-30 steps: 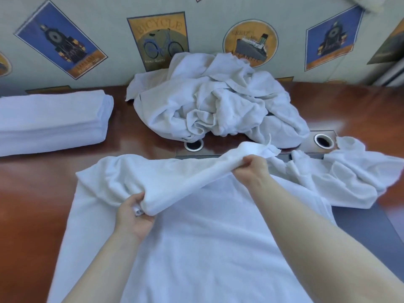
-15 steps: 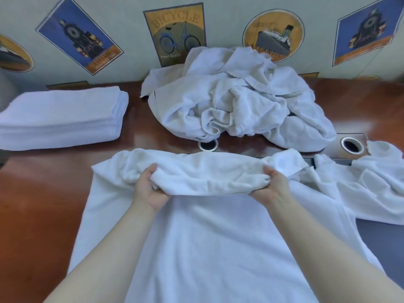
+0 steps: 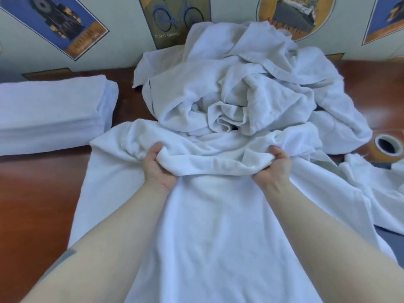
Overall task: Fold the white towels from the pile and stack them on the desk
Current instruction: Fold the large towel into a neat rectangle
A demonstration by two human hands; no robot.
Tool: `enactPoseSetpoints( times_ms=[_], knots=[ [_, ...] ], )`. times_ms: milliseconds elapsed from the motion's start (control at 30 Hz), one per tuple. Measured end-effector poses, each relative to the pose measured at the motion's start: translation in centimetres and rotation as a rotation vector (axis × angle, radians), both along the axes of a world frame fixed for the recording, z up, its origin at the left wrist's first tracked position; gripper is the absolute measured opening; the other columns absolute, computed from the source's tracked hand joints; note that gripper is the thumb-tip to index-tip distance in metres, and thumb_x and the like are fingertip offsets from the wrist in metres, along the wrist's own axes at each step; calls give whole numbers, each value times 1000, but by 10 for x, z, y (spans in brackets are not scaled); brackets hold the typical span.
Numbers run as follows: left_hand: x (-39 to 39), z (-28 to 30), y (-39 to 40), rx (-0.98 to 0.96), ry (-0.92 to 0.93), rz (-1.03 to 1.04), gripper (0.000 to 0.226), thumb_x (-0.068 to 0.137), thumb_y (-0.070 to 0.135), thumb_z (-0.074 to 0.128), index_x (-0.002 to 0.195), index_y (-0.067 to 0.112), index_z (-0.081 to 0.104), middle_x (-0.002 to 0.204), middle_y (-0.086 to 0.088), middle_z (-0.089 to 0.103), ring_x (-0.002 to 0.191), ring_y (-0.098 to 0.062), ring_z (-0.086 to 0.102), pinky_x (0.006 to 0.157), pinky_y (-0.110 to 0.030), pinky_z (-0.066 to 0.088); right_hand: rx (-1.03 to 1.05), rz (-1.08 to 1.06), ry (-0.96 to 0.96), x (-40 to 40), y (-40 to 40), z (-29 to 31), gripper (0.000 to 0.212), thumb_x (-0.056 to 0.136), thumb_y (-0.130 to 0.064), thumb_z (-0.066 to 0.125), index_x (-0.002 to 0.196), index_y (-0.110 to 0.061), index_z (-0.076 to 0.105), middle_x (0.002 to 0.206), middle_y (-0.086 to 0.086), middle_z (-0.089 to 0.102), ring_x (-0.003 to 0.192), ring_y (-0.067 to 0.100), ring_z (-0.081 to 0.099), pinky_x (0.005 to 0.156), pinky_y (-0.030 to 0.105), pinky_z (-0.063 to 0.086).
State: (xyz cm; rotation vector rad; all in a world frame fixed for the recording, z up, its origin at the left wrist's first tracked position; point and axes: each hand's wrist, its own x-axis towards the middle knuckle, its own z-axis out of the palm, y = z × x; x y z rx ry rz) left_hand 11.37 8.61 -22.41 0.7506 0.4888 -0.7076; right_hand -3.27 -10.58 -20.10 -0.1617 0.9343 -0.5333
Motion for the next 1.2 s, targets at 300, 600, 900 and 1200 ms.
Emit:
enactPoseSetpoints(
  times_ms=[300, 600, 900, 1200],
  knots=[
    [17, 24, -17, 157, -27, -75, 38, 97, 26, 55, 64, 10, 68, 59, -2, 67, 61, -17, 67, 67, -37, 57, -66, 60, 136, 18, -5, 6, 22, 93, -15, 53, 112, -10, 63, 111, 3, 68, 109, 22, 65, 96, 37, 51],
    [-15, 72, 70, -145, 127, 3, 40, 105, 13, 40, 93, -15, 65, 119, -20, 64, 129, -33, 51, 110, -41, 39, -47, -204, -98, -53, 25, 66, 34, 101, -7, 46, 134, -3, 53, 128, 15, 62, 118, 29, 59, 105, 41, 44],
    [5, 128, 129, -156, 0, -37, 38, 106, 22, 34, 120, -2, 60, 114, -13, 70, 119, -20, 61, 90, -40, 50, -354, -187, -151, -99, 31, 131, 28, 103, -3, 36, 124, 5, 53, 127, 16, 61, 109, 25, 64, 94, 36, 52],
    [-58, 101, 199, -178, -38, 240, 20, 70, 18, 54, 86, 23, 65, 65, 10, 57, 63, -9, 59, 101, -44, 43, -344, -198, -233, -179, 56, 114, 34, 106, -13, 28, 129, 0, 50, 119, 13, 65, 110, 23, 64, 88, 34, 55]
  ],
)
